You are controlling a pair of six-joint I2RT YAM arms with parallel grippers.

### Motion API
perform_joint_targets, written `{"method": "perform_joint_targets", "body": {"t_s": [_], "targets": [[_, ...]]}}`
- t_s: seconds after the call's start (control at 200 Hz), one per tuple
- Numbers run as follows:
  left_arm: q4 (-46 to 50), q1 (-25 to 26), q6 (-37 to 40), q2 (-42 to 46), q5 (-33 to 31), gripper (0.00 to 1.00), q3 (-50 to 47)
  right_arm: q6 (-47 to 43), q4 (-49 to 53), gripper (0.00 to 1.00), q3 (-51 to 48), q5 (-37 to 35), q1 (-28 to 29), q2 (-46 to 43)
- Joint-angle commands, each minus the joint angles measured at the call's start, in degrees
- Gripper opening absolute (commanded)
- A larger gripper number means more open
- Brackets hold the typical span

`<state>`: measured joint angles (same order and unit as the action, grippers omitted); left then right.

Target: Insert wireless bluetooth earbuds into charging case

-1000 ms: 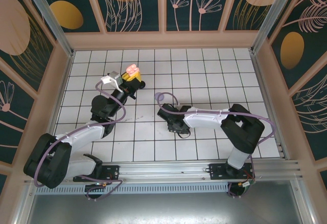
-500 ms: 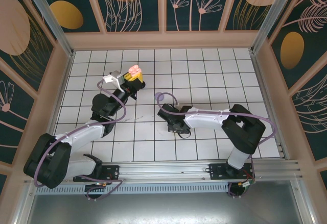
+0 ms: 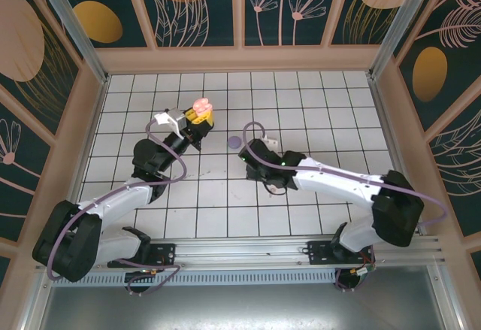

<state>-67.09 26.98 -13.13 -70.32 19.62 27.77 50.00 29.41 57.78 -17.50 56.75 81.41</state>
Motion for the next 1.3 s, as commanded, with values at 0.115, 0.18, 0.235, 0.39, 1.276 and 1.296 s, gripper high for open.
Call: {"method": "perform_joint_targets", "body": {"t_s": [0.115,0.18,0.235,0.39,1.276,1.296], "targets": [[-3.5,2.0,8.7,1.2,6.7,0.00,-0.5,-12.5,-2.8,0.13,7.9,-4.8,-3.4,-9.4],[-3.6,2.4,9.8,1.0,7.4,0.00,-0.8,-15.7,-4.7,0.13,10.0,-4.2,-4.8,-11.1],[-4.4,2.8,10.6,1.0,7.6,0.00,-1.4,-18.3,-6.4,0.13,11.7,-3.2,-6.0,-12.0],[-4.2,4.2,14.0,0.9,5.7,0.00,-2.3,-24.9,-12.3,0.13,14.8,-0.2,-7.7,-12.9],[1.1,5.7,19.0,-0.2,13.2,0.00,0.6,-41.6,-38.4,0.11,4.2,19.0,-0.9,-13.2],[1.2,5.7,19.0,-0.2,13.2,0.00,0.6,-41.6,-38.5,0.11,4.0,19.1,-0.9,-13.1]]}}
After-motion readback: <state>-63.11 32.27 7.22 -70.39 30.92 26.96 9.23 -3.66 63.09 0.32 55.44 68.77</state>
